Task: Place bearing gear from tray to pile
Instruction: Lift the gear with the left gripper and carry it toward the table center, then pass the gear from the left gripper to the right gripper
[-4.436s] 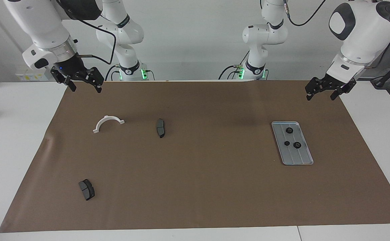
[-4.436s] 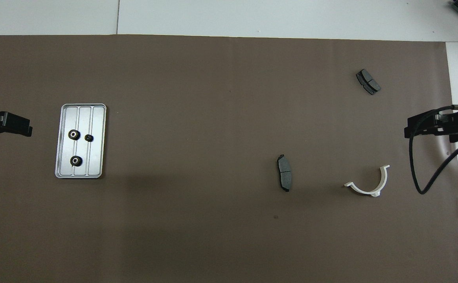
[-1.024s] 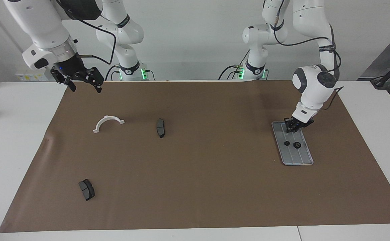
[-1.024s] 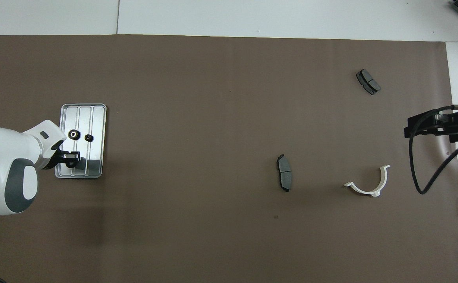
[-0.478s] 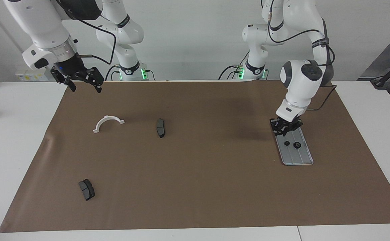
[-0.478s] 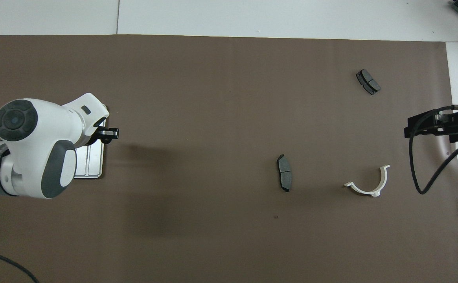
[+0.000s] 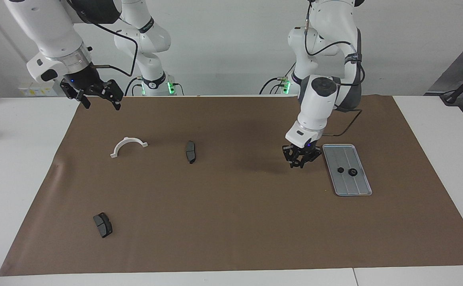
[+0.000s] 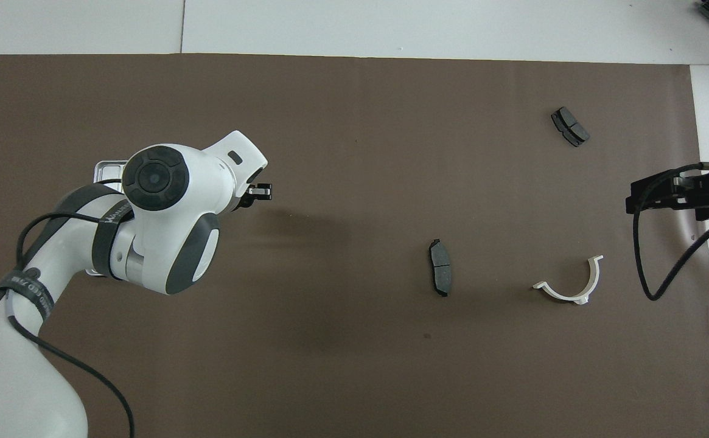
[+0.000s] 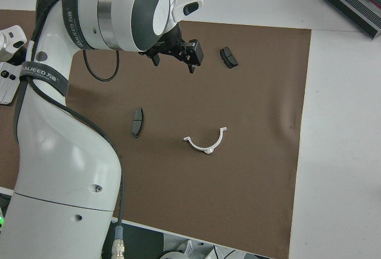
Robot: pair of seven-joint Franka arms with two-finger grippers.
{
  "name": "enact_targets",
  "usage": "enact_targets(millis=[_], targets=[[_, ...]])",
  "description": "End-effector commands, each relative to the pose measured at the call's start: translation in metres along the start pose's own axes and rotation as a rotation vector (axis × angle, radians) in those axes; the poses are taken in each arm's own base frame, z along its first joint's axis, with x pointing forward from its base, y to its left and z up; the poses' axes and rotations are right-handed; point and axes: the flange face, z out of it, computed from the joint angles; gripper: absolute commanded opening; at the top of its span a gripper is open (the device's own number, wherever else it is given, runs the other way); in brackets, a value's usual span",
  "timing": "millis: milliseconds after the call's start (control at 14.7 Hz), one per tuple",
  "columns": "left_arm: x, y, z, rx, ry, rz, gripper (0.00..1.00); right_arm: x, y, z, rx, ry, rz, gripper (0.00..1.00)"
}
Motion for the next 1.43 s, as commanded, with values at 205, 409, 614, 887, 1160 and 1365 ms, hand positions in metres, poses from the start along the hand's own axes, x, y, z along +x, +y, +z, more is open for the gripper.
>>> enact_targets(millis=[205, 409, 614, 887, 1160, 1365], targets=[[0.026, 0.082, 0.027, -0.074, 0.081, -0.074, 0.00, 0.003, 0.012, -0.001, -0.012, 0.018, -0.001, 1.00], [0.021, 0.118, 0.041, -0.166, 0.118, -0.103, 0.00, 0.010, 0.011, 0.012, -0.004, 0.113, -0.009, 1.00], [0.024, 0.137, 0.045, -0.229, 0.166, -0.124, 0.03, 0.015, 0.006, 0.028, -0.015, 0.102, -0.022, 1.00], [0.012, 0.158, 0.045, -0.268, 0.160, -0.110, 0.92, 0.050, -0.034, 0.086, 0.008, 0.122, -0.066, 1.00], [0.018, 0.151, 0.041, -0.259, 0.139, -0.134, 1.00, 0.078, -0.087, 0.140, 0.041, 0.183, -0.042, 1.00], [0.026, 0.111, 0.035, -0.193, 0.033, -0.176, 1.00, 0.083, -0.148, 0.173, 0.081, 0.227, -0.009, 1.00]])
